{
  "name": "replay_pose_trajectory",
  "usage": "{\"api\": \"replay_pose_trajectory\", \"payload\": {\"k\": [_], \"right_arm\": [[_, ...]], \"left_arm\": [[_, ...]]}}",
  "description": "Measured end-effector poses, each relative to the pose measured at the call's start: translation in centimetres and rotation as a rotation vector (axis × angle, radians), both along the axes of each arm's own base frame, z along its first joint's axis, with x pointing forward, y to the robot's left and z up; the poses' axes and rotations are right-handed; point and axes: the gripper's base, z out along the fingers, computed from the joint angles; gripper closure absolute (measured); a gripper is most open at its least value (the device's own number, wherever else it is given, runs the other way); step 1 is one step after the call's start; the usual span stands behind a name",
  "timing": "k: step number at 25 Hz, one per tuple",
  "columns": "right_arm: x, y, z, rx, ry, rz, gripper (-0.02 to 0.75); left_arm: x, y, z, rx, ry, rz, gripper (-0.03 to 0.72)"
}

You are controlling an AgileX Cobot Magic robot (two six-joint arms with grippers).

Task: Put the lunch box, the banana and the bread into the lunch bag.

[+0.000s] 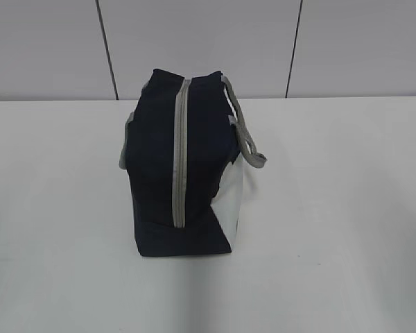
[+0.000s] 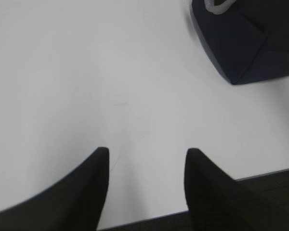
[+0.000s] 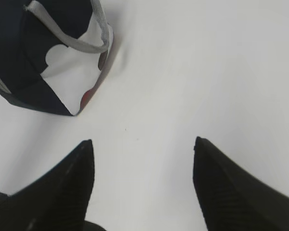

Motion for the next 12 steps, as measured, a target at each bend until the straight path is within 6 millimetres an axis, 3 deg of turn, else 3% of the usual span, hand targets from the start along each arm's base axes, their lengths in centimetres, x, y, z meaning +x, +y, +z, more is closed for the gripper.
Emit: {"api": "replay_pose_trajectory", "payload": {"k": [5,12], "right_arm": [[-2.9,-0.6,-1.9,-0.023,0.087,-0.051,0.262],[-4.5,-0.8,-2.6,-0.003,0.074,-0.075,0.262]], "left_arm": [[0.0,0.0,0.0,0.0,0.0,0.0,0.328],[0.0,0.0,0.0,0.0,0.0,0.0,0.34]]}}
